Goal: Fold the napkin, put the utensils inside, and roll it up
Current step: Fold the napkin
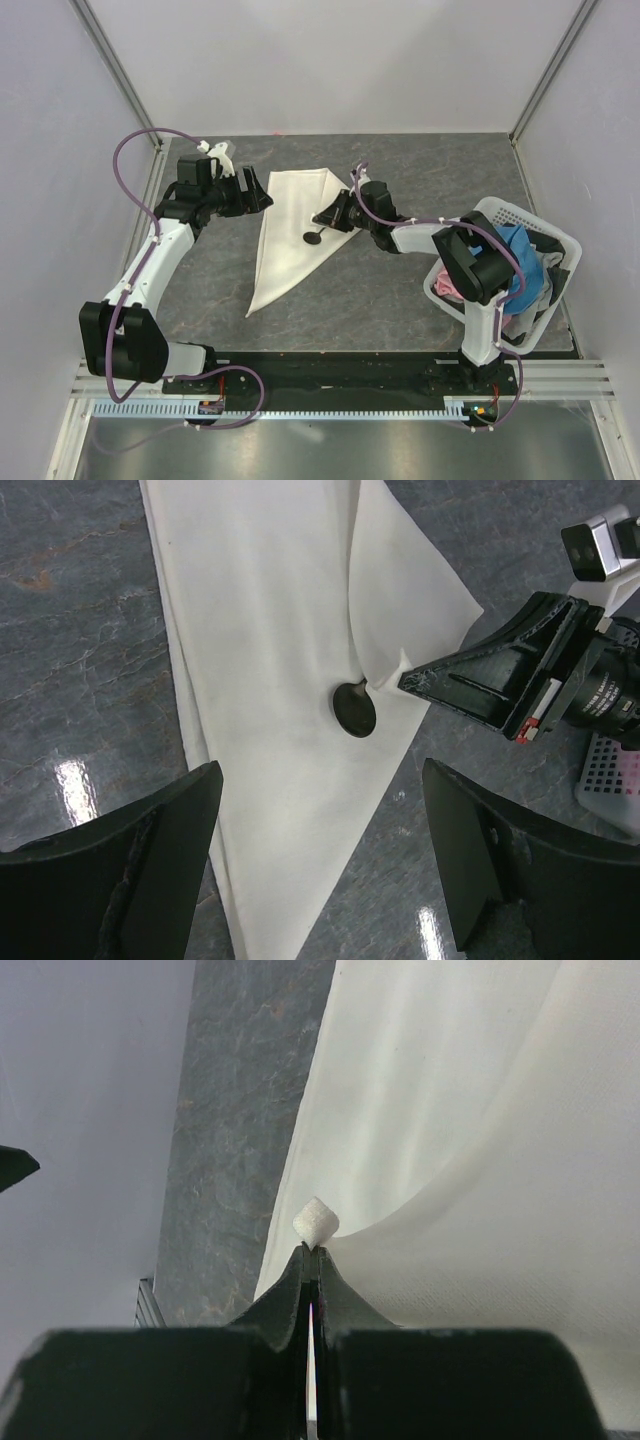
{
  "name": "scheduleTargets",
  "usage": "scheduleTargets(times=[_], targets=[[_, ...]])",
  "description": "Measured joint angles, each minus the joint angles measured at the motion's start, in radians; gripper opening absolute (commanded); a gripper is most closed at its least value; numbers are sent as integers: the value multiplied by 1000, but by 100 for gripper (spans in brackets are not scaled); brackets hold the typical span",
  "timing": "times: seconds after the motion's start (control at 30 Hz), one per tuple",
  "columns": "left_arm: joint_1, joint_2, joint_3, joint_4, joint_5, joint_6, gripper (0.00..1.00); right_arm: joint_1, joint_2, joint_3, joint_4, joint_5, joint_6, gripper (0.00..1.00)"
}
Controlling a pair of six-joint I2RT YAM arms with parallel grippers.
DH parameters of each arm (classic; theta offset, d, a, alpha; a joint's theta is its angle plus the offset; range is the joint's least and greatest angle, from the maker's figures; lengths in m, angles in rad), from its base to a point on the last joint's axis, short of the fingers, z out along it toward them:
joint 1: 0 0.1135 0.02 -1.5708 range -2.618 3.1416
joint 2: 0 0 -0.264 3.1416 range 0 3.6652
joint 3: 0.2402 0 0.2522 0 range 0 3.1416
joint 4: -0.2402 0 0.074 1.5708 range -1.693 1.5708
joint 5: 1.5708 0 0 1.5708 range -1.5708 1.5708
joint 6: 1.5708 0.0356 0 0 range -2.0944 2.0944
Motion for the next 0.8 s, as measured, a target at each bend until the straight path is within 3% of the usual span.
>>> scheduleTargets(times=[0.43, 0.47, 0.5, 0.6, 0.8], targets=[[0, -2, 0, 0, 23, 0, 88, 26, -7, -59, 6, 1, 1, 0], [0, -2, 0, 0, 24, 0, 88, 26, -8, -64, 6, 2, 1, 5], [0, -2, 0, 0, 24, 0, 88, 30, -10, -70, 8, 2, 1, 19], [0, -2, 0, 0, 24, 0, 89, 37, -24, -84, 4, 5, -4, 41], [0, -3, -7, 2, 14, -1, 91, 60, -85, -85, -38, 4, -69, 52]])
